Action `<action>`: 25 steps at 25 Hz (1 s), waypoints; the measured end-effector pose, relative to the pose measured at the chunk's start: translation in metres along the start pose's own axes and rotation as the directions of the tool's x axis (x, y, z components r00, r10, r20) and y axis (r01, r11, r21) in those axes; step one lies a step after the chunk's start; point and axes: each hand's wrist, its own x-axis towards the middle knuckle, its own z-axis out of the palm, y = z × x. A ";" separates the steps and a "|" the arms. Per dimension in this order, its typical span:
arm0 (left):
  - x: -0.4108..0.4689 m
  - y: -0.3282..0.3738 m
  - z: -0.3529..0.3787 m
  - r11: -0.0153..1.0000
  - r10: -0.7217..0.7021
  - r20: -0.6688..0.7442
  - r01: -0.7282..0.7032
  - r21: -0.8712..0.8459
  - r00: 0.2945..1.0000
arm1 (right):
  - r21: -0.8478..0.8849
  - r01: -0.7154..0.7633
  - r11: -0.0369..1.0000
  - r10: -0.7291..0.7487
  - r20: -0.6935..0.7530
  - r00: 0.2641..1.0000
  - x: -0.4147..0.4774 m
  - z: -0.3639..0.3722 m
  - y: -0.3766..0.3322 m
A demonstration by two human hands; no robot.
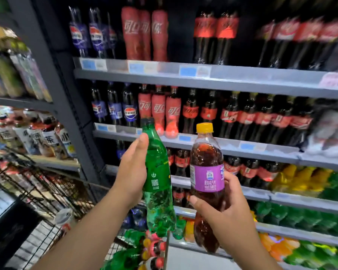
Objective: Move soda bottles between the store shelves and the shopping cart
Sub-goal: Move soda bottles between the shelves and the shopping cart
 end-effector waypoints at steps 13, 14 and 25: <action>-0.035 -0.040 0.255 0.750 0.402 0.157 -0.423 0.508 0.902 | -0.009 0.003 1.000 -0.004 -0.139 0.990 -0.001 -0.238 0.003; -0.036 -0.039 0.271 0.740 0.430 0.166 -0.452 0.498 0.887 | -0.030 0.015 0.999 -0.020 -0.165 0.986 0.000 -0.255 -0.002; -0.005 -0.041 0.422 0.745 0.461 0.317 -0.555 0.369 0.829 | -0.211 -0.062 0.975 -0.045 -0.469 0.882 0.027 -0.407 -0.030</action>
